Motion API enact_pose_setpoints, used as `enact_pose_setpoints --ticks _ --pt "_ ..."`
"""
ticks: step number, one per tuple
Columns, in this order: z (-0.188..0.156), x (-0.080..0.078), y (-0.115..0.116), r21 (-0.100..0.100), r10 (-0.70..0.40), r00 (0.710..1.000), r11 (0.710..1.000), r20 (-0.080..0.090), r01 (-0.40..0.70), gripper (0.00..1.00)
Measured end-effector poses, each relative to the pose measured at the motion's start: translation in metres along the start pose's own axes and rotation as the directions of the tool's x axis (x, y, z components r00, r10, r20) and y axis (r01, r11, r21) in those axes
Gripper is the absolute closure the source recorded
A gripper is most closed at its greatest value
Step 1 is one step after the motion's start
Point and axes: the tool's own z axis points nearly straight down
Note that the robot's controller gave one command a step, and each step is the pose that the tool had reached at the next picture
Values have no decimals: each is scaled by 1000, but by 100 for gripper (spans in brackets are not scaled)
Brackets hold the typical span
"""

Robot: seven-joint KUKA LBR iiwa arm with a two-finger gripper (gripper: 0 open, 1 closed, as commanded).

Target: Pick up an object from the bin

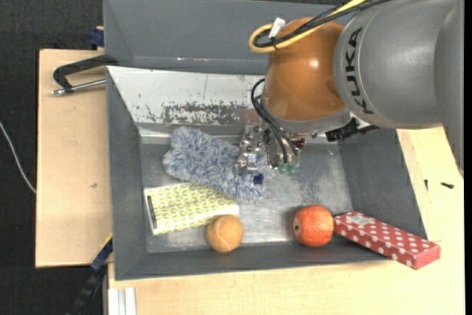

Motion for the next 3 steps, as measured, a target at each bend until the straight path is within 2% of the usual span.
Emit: enact_pose_setpoints --ticks 1,2,3 --pt "-1 1 -7 4 190 982 982 -13 -190 100" --pt "31 -28 -15 -1 -19 1000 1000 4 19 100" --pt "74 -12 -4 8 -443 897 897 12 443 100"
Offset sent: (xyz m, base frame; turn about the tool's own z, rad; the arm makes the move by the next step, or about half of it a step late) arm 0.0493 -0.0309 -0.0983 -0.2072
